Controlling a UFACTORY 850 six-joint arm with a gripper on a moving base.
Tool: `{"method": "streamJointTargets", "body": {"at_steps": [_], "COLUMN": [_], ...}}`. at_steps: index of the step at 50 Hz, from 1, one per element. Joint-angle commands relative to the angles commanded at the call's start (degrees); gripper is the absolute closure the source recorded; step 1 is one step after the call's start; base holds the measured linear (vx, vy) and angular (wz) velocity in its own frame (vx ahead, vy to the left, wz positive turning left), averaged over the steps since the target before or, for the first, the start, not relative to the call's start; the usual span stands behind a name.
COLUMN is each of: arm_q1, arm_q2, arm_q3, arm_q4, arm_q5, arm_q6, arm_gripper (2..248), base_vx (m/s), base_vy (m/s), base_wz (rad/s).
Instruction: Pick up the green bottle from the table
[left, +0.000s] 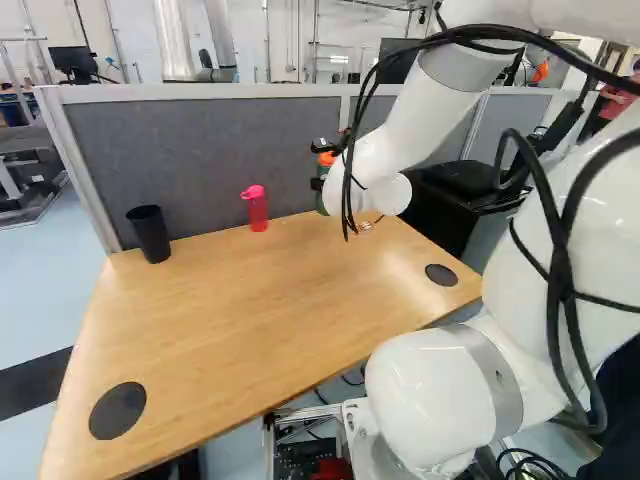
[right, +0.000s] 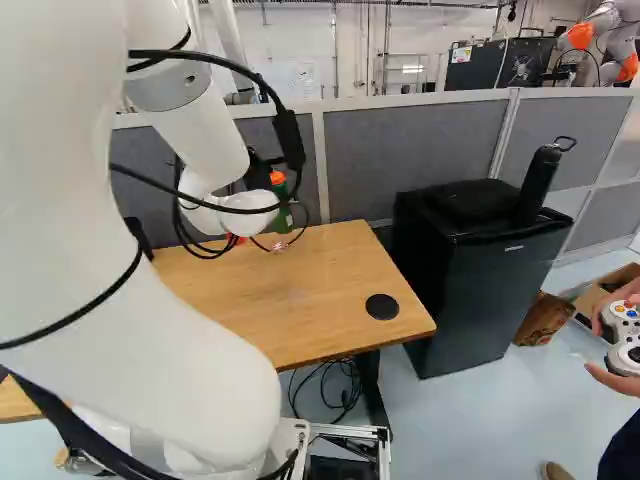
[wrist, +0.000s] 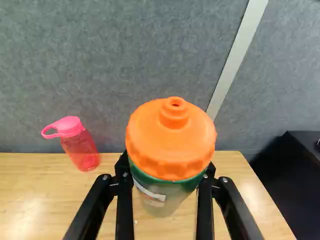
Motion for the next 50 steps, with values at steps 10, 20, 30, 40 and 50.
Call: {"method": "streamJointTargets", "body": {"at_steps": [10,20,30,40,50], "arm_q1": [0.4,0.8,1.2,1.1,0.7], "arm_q2": [3.3,6.7,9.6,9.6,9.6], "arm_q3": [3.0,6.1,8.6,8.9,9.9], "arm_q4": [0.0,0.0,0.0,0.3,1.0], "arm_q5": [0.0,0.0,0.0,0.3,1.0], "arm_q6": [0.0,0.0,0.0,0.0,0.0], "arm_gripper": [137,137,137,137,137], "base_vx": [0.000,0.000,0.000,0.000,0.000], "base_vy": [0.000,0.000,0.000,0.000,0.000], "base_wz": [0.000,0.000,0.000,0.000,0.000]}}
